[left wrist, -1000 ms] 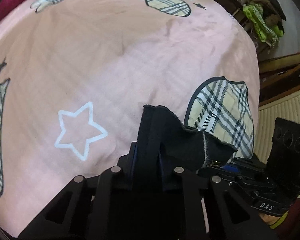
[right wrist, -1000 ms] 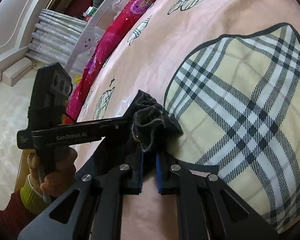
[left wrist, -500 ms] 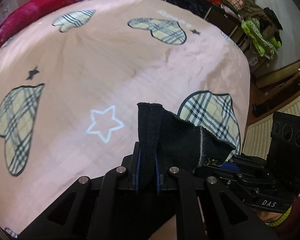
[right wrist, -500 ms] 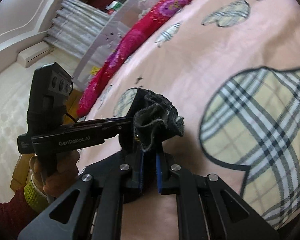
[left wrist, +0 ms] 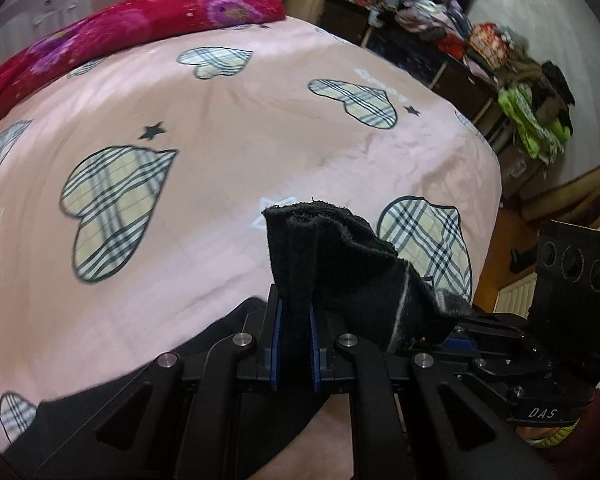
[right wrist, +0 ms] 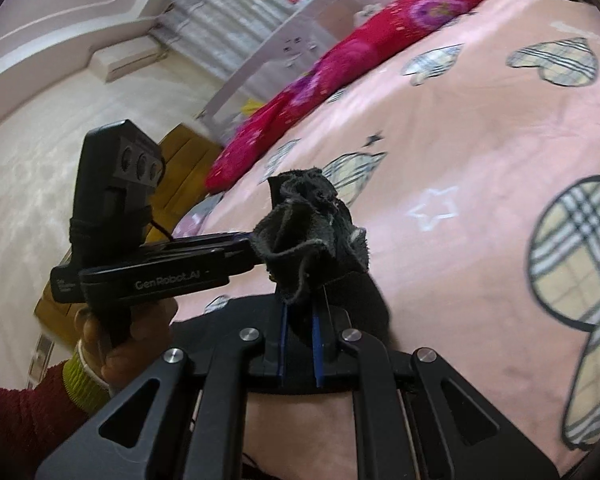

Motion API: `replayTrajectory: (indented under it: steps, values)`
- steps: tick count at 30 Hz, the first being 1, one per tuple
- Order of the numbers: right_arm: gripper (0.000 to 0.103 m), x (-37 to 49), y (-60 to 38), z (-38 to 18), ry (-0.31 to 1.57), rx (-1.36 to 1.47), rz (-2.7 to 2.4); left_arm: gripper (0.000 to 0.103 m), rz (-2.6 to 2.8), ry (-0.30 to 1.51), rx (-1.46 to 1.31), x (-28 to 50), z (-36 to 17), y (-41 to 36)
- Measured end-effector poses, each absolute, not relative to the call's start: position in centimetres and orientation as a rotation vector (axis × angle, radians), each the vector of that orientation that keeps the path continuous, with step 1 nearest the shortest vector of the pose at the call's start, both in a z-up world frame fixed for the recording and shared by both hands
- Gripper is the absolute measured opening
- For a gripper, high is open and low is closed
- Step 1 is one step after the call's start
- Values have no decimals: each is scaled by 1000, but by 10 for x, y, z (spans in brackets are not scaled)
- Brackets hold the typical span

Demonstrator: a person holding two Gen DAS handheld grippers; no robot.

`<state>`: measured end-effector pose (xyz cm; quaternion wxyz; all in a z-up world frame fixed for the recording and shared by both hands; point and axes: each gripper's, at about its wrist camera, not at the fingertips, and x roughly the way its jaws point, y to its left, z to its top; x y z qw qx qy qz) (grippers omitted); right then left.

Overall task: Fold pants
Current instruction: 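Lift the cuffs with the right gripper and carry them toward the waistband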

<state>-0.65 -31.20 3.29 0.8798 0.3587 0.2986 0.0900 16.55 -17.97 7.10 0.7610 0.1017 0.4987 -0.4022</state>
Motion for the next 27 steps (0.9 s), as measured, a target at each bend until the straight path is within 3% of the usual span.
replayTrajectory:
  steps: [13,27]
  values:
    - [11,41,-245,25,731,655,373,10,-751,1099,91,159,56,-79]
    - [11,89,-204,-20,894,602,446,9,-624,1168,48,167,6,-27]
